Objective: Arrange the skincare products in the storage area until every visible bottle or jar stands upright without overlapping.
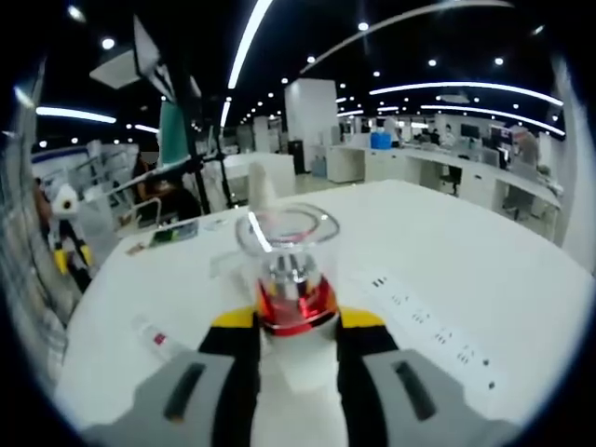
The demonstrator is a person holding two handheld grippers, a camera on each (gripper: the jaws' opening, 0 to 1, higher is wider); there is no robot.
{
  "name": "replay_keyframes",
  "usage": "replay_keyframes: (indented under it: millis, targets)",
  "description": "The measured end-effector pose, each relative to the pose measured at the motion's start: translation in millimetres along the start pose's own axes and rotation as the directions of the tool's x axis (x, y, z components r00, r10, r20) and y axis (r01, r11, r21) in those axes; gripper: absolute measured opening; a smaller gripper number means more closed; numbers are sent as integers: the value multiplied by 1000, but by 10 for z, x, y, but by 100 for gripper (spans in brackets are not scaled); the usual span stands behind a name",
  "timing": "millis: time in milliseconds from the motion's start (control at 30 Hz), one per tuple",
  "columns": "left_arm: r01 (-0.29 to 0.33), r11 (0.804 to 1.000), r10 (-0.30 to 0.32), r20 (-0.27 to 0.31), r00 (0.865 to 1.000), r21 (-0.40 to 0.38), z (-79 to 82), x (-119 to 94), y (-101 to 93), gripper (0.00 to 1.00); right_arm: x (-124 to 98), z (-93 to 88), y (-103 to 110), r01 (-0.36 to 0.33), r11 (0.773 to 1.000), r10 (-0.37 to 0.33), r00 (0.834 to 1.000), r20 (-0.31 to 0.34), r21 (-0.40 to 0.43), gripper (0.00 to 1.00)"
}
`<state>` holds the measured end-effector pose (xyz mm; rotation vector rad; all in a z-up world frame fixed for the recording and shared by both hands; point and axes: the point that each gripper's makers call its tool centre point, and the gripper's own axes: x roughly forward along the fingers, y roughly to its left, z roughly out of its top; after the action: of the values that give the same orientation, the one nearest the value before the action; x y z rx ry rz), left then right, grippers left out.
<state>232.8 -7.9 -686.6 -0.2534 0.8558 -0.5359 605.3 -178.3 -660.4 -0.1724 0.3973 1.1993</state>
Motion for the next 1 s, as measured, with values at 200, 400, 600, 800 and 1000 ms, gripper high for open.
replay_keyframes:
  millis: [200, 400, 600, 800, 1000]
  targets:
    - [-5, 1000, 5, 5, 1000, -3, 9, 1, 6, 40, 3, 3, 9, -9, 1000, 9, 1000, 8, -13, 30]
    - [-5, 1000, 5, 8, 1000, 0, 32, -9, -29, 41, -19, 25, -23, 18, 1000, -18, 1000, 9, 3, 38]
    - [-6, 1000, 6, 6, 1000, 11, 6, -36, -49, 42, -146, -99, -11, 58, 997, -58, 998, -12, 50, 42]
    - [5, 1000, -6, 19, 1000, 27, 18, -69, -40, 43, -366, -349, 236, 122, 976, -121, 993, -14, 182, 38]
    - [29, 998, -31, 38, 999, 49, 136, -47, -10, 43, -573, -552, 776, 134, 900, -135, 990, -27, 414, 40]
